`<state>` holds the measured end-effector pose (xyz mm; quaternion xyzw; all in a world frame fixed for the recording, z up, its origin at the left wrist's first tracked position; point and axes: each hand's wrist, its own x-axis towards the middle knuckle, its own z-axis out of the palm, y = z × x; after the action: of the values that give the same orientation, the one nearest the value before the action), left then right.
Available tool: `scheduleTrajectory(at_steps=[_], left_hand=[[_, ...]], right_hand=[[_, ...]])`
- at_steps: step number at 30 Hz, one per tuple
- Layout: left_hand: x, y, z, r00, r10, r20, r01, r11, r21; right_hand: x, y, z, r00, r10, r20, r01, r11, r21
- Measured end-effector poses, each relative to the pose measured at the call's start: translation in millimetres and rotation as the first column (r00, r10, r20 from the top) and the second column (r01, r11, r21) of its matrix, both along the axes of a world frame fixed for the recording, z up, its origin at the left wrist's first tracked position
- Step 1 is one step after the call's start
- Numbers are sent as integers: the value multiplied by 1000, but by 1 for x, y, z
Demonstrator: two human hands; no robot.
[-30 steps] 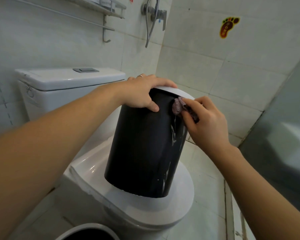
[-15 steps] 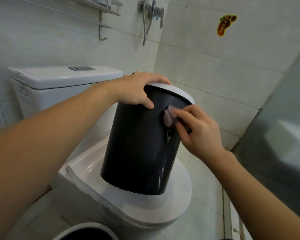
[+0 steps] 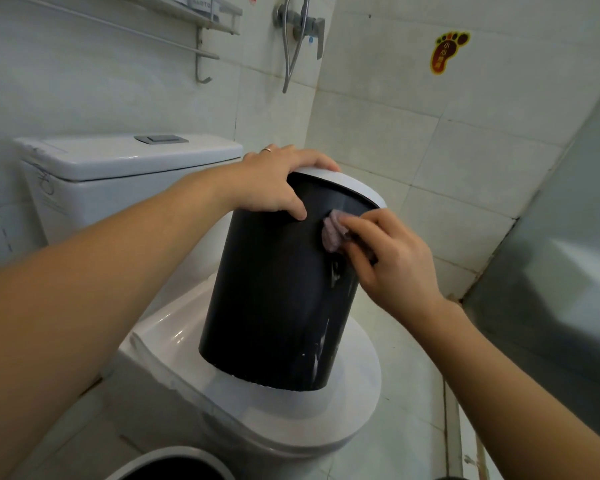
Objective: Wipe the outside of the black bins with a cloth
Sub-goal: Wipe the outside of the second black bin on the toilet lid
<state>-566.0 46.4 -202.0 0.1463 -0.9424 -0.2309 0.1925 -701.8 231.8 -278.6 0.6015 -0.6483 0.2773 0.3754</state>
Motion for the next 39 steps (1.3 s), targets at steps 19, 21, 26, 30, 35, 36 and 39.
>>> scheduleTrajectory(at_steps=[19, 21, 26, 30, 35, 36, 39], left_hand=[[-11, 8, 0, 997, -5, -73, -4, 993, -120], [-10, 3, 1, 997, -33, -64, 29, 998, -63], [-8, -9, -3, 988, -94, -122, 107, 988, 111], [-10, -10, -1, 990, -85, -111, 94, 993, 77], [-13, -5, 0, 996, -59, -61, 61, 998, 20], [-13, -6, -1, 997, -57, -60, 59, 998, 20], [-10, -11, -3, 997, -58, -51, 60, 997, 47]], right_hand=[[-4, -3, 4, 990, -20, 142, 29, 998, -59], [-2, -3, 6, 990, -24, 138, 33, 998, -60], [1, -8, 13, 988, -39, 151, 50, 996, -70], [4, -14, 16, 989, -43, 141, 51, 997, -57], [6, -12, 12, 994, -10, 112, 12, 1000, -22], [8, -10, 8, 997, 17, 79, -16, 1000, -5], [13, -5, -2, 996, 84, -32, -81, 994, 75]])
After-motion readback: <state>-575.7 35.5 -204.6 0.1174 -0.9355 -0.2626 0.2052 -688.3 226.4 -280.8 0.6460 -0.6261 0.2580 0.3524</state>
